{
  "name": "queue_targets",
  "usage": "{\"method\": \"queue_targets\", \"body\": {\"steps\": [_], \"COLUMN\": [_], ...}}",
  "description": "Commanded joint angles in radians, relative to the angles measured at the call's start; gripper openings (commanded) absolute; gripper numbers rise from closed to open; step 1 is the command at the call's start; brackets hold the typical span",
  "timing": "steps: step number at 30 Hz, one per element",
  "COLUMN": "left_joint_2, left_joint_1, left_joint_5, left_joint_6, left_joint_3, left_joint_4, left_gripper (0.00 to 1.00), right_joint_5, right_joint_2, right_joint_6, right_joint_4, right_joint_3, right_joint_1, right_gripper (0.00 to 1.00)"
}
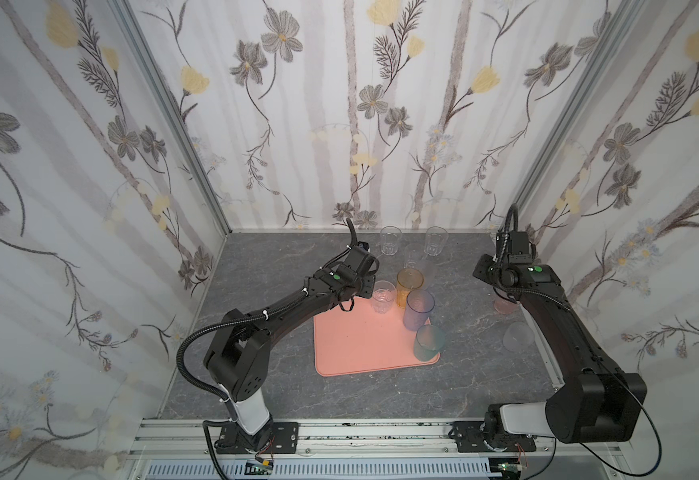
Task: Place the glasses into the tray
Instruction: 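Reach the right gripper to a clear glass near the pink glass and grasp it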
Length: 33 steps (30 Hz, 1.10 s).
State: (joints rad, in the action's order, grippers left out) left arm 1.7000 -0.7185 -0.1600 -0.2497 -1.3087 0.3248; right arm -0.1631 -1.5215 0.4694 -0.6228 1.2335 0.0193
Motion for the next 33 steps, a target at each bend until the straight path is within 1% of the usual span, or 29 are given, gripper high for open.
{"method": "queue_targets", "body": {"steps": [1,5,8,11,16,21,27,33], "left_joint_2": [-0.064,-0.126,-0.137,-0.154,-0.199,-0.237,-0.255,-0.248], "left_joint_1": [-0.024,-0.045,-0.046,-0.047,-0.050,-0.052,-0.052,-0.052], "left_joint_5": [-0.038,-0.015,0.019,0.042,0.007,-0.055,-0.062,-0.073], "left_joint_6": [-0.040,-0.008,0.012,0.029,0.042,0.022,0.013,-0.008], "left_joint_3": [0.105,0.224,0.274,0.315,0.388,0.445,0.476,0.475], "left_joint_4": [-0.241,-0.389,-0.480,-0.571,-0.661,-0.674,-0.673,-0.673], "left_gripper": [0.63,0.70,0.74,0.77,0.82,0.84,0.84,0.84], "right_joint_5": [-0.033,-0.056,-0.039,-0.038,-0.072,-0.064,-0.026,0.038], "right_joint_2": [0.020,0.059,0.039,-0.029,-0.220,-0.385,-0.548,-0.665], "right_joint_6": [0.014,0.013,0.016,0.022,0.023,0.009,-0.009,-0.012], "right_joint_4": [0.004,0.024,0.058,0.091,0.103,0.112,0.099,0.072], "right_joint_3": [-0.048,-0.136,-0.143,-0.081,0.088,0.220,0.358,0.457], "right_joint_1": [-0.050,-0.099,-0.124,-0.126,-0.134,-0.167,-0.191,-0.192], "right_gripper": [0.49,0.50,0.50,0.50,0.50,0.49,0.48,0.46]}}
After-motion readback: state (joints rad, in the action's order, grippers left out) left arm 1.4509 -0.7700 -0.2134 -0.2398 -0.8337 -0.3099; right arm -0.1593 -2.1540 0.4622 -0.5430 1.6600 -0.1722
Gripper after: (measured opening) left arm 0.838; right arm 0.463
